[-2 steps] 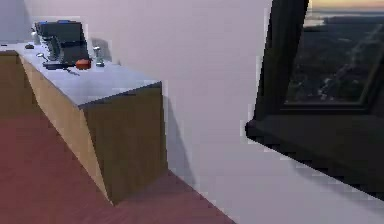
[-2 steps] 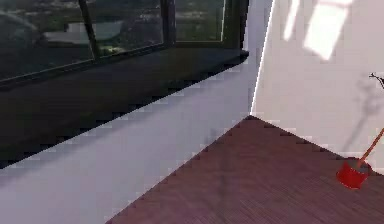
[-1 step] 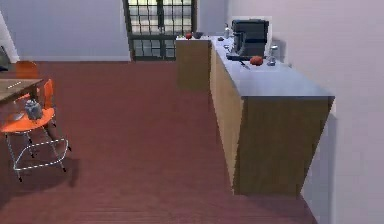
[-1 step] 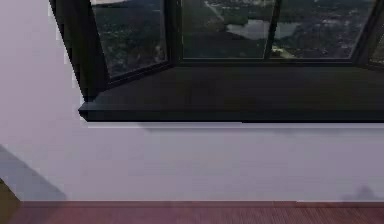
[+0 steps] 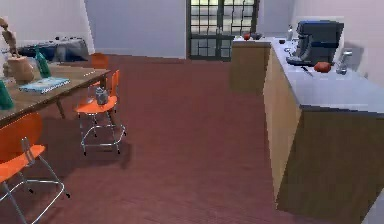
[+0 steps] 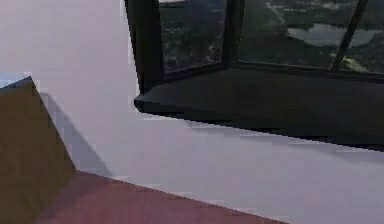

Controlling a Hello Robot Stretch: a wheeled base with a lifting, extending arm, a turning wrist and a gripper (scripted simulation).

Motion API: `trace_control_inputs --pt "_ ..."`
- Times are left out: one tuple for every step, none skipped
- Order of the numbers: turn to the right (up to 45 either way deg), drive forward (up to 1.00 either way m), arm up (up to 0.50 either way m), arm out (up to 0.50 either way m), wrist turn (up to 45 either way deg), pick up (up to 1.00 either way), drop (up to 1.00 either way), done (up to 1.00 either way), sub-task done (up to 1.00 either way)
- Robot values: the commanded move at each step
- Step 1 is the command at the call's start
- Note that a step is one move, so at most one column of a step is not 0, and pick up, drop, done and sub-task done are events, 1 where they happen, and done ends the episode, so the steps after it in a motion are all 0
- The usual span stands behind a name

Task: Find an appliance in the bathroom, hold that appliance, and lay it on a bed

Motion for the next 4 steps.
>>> trace_control_inputs --pt "0.0 1.00 0.00 0.00 0.0 0.00 0.00 0.00 0.00" --pt "0.0 1.00 0.00 0.00 0.0 0.00 0.00 0.00 0.00" --pt "-18.0 0.00 0.00 0.00 0.0 0.00 0.00 0.00 0.00" --pt "0.0 0.15 0.00 0.00 0.0 0.00 0.00 0.00 0.00"
